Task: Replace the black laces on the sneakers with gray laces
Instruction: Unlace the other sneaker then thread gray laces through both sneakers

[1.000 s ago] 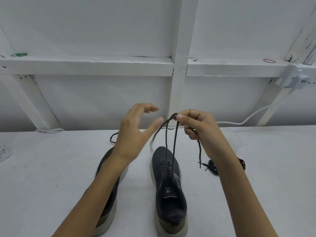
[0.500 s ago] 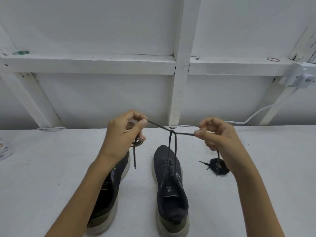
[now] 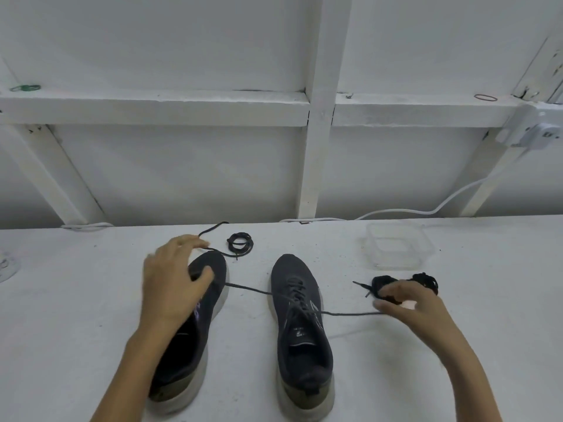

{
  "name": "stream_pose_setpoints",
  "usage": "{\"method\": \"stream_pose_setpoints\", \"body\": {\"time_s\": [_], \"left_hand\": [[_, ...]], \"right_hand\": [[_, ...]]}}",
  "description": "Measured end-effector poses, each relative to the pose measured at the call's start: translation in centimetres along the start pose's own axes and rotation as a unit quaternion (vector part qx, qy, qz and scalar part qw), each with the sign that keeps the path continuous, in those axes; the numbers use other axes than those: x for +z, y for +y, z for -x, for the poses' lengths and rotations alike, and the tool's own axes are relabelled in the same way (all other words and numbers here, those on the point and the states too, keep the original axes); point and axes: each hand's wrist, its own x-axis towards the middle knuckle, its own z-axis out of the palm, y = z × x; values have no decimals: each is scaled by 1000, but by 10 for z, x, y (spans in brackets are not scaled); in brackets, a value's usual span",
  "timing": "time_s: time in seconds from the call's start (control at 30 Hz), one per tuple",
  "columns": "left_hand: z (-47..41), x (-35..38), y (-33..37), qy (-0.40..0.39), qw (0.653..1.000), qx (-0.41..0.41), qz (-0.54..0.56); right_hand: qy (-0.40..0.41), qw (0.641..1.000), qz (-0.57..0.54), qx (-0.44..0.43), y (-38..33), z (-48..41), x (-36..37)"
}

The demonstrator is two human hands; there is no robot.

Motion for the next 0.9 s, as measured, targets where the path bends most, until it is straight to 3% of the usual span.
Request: {"method": "stream_pose_setpoints", "body": {"time_s": [0.1,0.17,0.23,0.47,0.9], "left_hand": [[15,20,23,-114,982,124,80],[27,36,38,-201,958,168,114],[37,50,45,-234,948,193,101],[43,63,46,-169,959,170,153],[52,70,36,-139,973,120,143]], "right_hand": [[-73,995,-12,-63,-17,-3,24],[-160,983,-19,-89,-29,-2,42],[-210,972,1,-106,-38,-1,59],[-235,964,-21,-124,-44,-5,75],[-134,988,-63,-43,-6,-2,59]]}}
